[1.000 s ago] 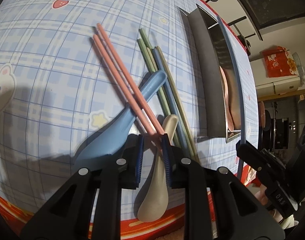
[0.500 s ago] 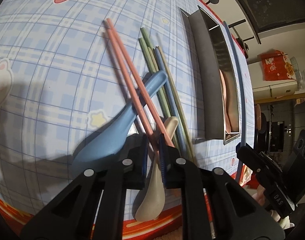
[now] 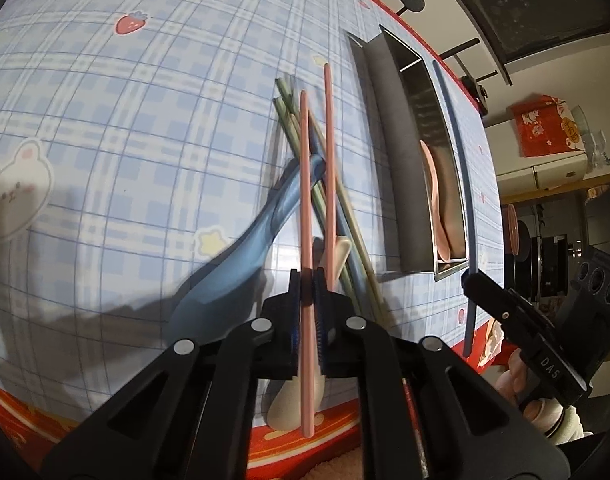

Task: Organize utensils
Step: 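Carry the pink and blue chopsticks with both tools into the steel basket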

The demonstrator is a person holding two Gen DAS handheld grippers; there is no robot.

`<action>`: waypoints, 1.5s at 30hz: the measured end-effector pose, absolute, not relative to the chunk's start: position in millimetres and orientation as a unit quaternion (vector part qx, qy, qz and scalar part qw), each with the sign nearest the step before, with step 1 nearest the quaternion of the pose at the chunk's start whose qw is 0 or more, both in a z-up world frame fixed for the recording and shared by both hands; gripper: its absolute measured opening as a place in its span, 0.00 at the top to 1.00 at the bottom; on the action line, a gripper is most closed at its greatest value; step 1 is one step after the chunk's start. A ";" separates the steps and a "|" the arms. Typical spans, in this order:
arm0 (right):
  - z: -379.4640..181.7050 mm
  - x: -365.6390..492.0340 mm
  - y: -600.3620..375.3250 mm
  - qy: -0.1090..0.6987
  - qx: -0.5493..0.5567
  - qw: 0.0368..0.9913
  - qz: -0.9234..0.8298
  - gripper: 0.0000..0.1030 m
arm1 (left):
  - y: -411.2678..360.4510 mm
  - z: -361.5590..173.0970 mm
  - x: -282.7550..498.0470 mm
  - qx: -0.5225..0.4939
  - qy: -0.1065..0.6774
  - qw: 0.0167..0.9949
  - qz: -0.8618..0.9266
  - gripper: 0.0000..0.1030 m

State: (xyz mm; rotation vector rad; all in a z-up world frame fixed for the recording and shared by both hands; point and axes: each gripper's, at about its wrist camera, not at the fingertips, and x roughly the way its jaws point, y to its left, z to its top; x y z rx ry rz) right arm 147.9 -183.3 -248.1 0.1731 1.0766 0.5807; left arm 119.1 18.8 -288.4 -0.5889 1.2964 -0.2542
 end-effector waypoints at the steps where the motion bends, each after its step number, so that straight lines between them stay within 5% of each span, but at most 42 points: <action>1: -248.0 148.3 -183.5 0.504 0.082 0.815 0.272 0.93 | 20.3 -286.4 118.6 -0.269 0.591 0.751 -0.116 0.90; 21: -259.3 192.8 -208.4 0.526 0.146 0.808 0.221 0.93 | 20.6 -204.1 141.9 -0.246 0.508 0.811 -0.152 0.90; 45: -282.3 256.1 -196.0 0.559 0.169 0.789 0.190 0.88 | -2.1 -218.0 187.3 -0.267 0.521 0.793 -0.165 0.90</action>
